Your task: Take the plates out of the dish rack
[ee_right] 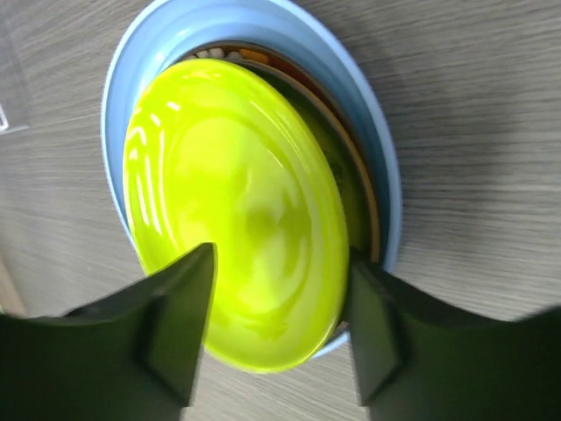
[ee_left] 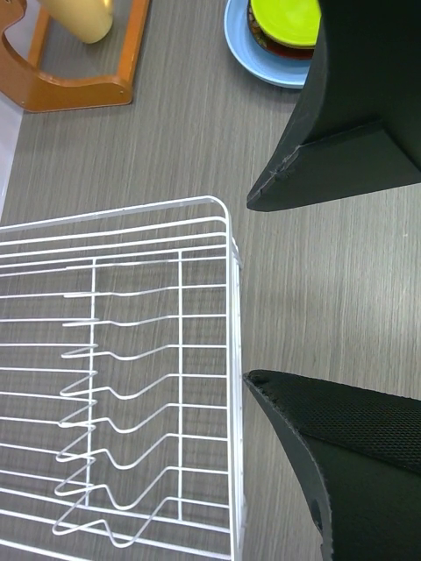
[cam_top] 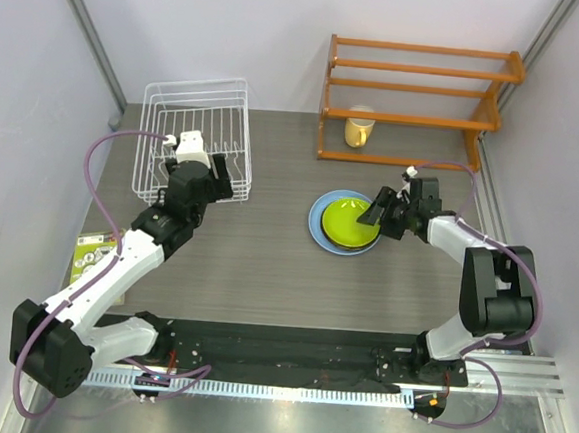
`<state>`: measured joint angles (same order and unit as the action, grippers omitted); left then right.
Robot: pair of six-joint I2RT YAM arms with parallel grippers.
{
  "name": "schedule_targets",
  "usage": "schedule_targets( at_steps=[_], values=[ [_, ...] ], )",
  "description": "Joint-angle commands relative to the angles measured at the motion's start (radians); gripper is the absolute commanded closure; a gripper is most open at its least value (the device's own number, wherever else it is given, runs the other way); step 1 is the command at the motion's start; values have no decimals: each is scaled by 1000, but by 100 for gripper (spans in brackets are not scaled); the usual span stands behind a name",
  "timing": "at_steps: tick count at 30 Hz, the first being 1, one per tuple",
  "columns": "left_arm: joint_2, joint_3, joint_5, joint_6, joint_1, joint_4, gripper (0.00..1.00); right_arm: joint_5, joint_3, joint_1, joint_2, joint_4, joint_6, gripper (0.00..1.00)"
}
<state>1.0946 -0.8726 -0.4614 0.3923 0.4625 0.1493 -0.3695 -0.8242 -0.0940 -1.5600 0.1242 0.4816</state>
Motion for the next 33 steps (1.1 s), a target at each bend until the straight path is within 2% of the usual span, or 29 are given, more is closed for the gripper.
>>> schedule_targets(
  at_steps=[1,3,4,10,12,13,14,15,19,21,23,24,26,33],
  values=[
    [-24,-2,-34,-18,-1,-2,26,-39,-50,0,-6,-29,-26,24],
    [-24,-3,-34,-21,-1,-1,26,-23,-69,2,-5,-3,-43,20],
    [-24,-2,-36,-21,-1,1,26,-11,-76,0,-3,14,-63,13],
    [-24,-6,-42,-26,1,1,26,144,-138,0,54,169,-129,10],
    [-24,-8,-43,-26,-1,1,23,194,-151,0,84,193,-144,9],
    [-22,-9,-45,-24,-1,1,23,205,-154,-1,95,210,-149,9],
    [-22,-11,-46,-23,1,1,23,214,-156,0,104,215,-159,2],
    [-22,-12,-48,-23,1,3,20,224,-159,0,119,221,-164,0],
    [-25,-17,-48,-20,-1,10,17,271,-173,0,152,267,-176,0],
    [-27,-17,-43,-21,-1,10,8,294,-164,0,178,269,-178,0],
    [-22,-16,-40,-21,-1,3,6,355,-152,0,215,267,-178,0],
    [-16,-19,-49,-17,1,6,0,365,-147,-1,227,265,-181,0],
    [7,-41,-43,-24,-1,18,0,463,-129,0,253,250,-179,0],
    [34,-74,-71,-38,-1,36,0,659,12,-7,334,98,-141,0]
  ],
)
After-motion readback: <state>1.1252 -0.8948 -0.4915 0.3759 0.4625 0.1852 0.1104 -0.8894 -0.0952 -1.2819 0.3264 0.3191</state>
